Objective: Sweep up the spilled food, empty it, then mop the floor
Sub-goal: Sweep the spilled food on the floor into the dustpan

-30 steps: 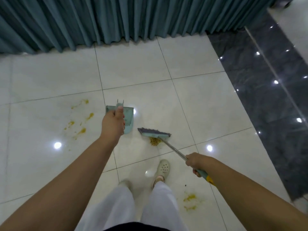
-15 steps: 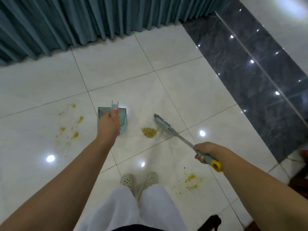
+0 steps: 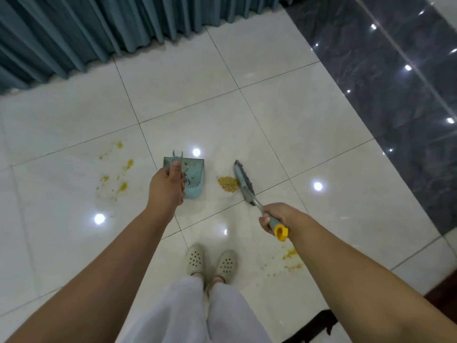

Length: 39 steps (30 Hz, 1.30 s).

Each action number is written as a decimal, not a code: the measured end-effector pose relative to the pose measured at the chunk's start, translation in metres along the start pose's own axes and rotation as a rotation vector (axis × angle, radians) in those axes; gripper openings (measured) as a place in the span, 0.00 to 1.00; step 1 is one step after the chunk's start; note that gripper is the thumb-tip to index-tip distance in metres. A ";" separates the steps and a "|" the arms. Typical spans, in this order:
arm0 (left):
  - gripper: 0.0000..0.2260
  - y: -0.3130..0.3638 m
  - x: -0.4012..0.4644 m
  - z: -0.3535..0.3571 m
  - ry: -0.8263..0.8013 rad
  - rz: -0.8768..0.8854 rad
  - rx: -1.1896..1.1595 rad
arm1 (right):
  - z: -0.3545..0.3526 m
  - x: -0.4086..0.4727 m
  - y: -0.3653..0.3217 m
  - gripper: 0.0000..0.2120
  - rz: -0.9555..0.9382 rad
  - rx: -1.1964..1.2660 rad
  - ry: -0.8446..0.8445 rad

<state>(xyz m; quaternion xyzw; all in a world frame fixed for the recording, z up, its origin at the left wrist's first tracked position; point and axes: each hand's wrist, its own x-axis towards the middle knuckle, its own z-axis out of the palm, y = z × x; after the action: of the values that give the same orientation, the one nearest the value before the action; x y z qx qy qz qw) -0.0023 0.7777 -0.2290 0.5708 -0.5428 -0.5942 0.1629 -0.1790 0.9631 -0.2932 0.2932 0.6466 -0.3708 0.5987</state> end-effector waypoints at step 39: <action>0.24 -0.009 0.045 -0.096 -0.401 -0.005 0.389 | 0.055 -0.036 -0.012 0.06 -0.073 0.252 -0.074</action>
<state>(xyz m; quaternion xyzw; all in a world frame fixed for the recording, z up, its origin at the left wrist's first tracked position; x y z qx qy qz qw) 0.0702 0.7006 -0.2356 0.4637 -0.6668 -0.5801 -0.0618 -0.1539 0.9130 -0.2569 0.3283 0.5829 -0.4812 0.5665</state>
